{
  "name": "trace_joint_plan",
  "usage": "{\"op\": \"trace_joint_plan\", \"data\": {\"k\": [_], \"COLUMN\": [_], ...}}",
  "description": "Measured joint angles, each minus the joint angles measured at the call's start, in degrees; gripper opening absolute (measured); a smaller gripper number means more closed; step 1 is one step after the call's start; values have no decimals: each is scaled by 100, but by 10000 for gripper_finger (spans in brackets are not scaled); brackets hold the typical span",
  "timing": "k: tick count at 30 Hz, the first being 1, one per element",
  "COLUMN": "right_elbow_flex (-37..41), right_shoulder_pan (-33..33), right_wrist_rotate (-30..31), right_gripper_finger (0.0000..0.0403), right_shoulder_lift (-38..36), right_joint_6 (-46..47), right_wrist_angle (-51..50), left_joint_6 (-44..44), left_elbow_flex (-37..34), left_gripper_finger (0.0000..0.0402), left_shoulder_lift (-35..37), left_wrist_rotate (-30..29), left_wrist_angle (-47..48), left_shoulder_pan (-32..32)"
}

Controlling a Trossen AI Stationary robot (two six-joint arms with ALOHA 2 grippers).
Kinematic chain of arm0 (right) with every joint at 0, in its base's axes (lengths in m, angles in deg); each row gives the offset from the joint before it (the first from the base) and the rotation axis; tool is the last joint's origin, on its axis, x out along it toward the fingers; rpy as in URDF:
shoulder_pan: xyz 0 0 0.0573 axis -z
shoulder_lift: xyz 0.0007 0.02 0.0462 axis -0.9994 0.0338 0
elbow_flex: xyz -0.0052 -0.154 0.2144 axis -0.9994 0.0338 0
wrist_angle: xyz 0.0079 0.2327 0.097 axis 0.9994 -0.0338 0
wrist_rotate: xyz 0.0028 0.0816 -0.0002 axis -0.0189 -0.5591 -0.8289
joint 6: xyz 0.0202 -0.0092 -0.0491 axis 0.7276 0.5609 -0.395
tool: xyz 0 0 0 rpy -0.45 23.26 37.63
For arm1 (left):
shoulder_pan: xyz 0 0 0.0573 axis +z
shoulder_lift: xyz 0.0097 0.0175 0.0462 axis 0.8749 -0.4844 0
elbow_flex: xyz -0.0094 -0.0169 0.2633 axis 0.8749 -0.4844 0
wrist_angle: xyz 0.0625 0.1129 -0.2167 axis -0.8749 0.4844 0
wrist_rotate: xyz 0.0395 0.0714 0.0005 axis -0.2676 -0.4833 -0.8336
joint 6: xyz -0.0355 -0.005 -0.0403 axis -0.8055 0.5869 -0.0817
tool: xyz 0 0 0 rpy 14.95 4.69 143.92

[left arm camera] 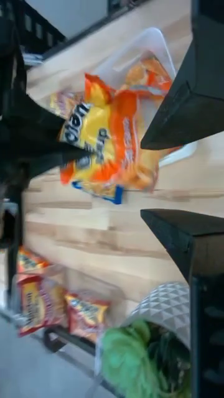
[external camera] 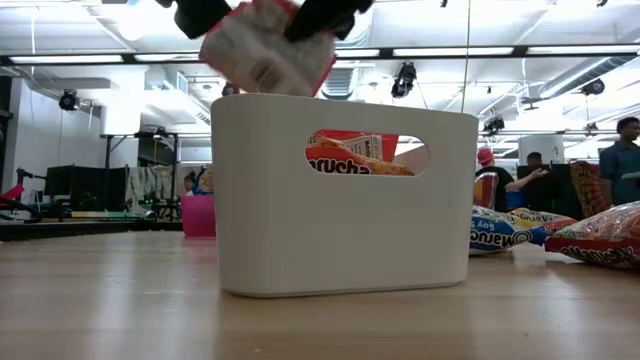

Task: Sort Maruchan noodles
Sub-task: Put the orange noodle pack into the white bin

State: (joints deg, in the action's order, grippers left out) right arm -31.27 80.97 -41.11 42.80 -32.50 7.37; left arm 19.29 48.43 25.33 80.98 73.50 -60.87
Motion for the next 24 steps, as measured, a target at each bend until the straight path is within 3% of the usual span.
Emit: {"op": "trace_joint_plan", "data": {"k": [7, 12, 18, 24], "right_elbow_flex": [0, 0, 2, 2], "right_shoulder_pan": [-862, -1510, -2035, -2063], "right_wrist_rotate": [-625, -563, 363, 931], "right_gripper_finger": [20, 20, 19, 19], "right_shoulder_lift": [-202, -111, 283, 594], "right_joint_6": [1883, 3065, 3584, 3712], "right_wrist_angle": [-302, -327, -442, -670], "left_joint_6": [-154, -195, -201, -162], "left_elbow_flex": [-217, -642, -1496, -2455], "left_gripper_finger": [146, 141, 141, 141], "left_shoulder_lift": [277, 284, 242, 199], "left_wrist_rotate": [0, 1, -28, -46], "left_wrist_angle": [-685, -1193, -1990, -3147], "left_shoulder_pan": [-171, -475, -612, -612]}}
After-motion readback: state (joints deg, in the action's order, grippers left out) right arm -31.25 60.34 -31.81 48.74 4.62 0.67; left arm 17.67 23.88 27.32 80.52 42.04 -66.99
